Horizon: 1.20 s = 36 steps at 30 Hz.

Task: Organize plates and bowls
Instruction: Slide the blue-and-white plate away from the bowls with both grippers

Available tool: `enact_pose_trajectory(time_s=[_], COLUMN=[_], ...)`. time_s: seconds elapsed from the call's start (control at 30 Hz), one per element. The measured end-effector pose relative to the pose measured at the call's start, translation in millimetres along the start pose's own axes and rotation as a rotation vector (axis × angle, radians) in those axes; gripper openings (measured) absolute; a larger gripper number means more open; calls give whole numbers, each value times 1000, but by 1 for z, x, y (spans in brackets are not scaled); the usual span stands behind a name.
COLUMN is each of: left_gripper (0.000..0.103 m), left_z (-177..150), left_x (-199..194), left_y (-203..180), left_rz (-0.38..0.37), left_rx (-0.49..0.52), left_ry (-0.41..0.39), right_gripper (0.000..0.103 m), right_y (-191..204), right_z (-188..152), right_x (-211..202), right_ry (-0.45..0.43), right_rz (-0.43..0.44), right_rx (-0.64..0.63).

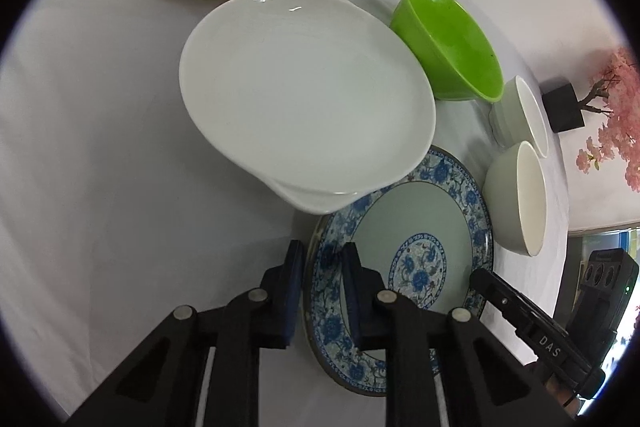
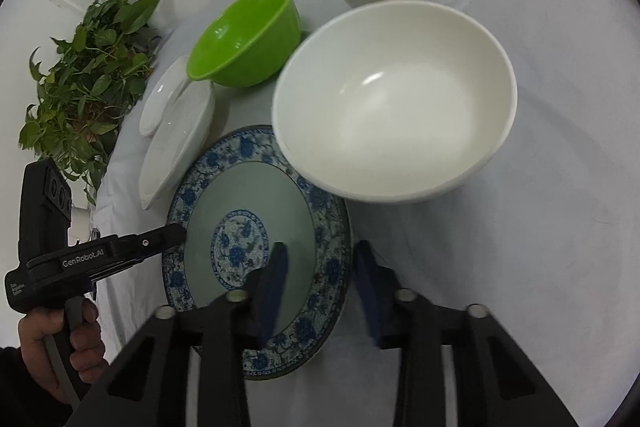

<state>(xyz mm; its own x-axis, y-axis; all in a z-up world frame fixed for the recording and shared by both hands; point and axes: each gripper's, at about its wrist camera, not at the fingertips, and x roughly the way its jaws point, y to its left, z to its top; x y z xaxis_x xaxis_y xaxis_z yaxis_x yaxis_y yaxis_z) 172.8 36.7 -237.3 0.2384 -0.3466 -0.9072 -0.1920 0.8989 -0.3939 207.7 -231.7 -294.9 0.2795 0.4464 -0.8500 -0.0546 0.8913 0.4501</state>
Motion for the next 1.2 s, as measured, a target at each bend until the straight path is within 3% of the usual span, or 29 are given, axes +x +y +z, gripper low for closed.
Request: enact_pose_trajectory(time_s=[0.07,0.23,0.5,0.6,0.67,0.73,0.83,0.9,1.0,1.2], left_gripper=[18,18,0,0,0,0,6,23,41,41], left_z=[0,0,-4,-7,-7,-6,-4,-6,-8,-9], left_x=[-1,-6,-24,-31,-31,-33,-37,-35,-27,-8], left_y=[-1,2,3,3,1,13,22,21,14,5], left_rz=[10,20,72,18,43,56,26,43,-15,-90], left_rx=[9,25,79,102,139,105,101,130,119,103], left_ry=[0,3,-5,8,11,15,22,37,62,79], right_gripper=[16,15,12,10,9,9,5,5,5,8], right_y=[-1,-3,-2,4,7,5,-5,-9,-9,-17], right_z=[1,2,-8,-15,-22,-28,-37,-38,-39,-36], right_x=[2,4,-8,-19,-23,-23,-20,-21,-21,-17], right_ry=[3,12,-4,-20,-18,-11,0,-8,-11,-5], right_rz=[-12,-22,-43,-46,-39,-38,-56,-44,-49,-3], right_rx=[15,38,71,88,103,134,190,199,202,220])
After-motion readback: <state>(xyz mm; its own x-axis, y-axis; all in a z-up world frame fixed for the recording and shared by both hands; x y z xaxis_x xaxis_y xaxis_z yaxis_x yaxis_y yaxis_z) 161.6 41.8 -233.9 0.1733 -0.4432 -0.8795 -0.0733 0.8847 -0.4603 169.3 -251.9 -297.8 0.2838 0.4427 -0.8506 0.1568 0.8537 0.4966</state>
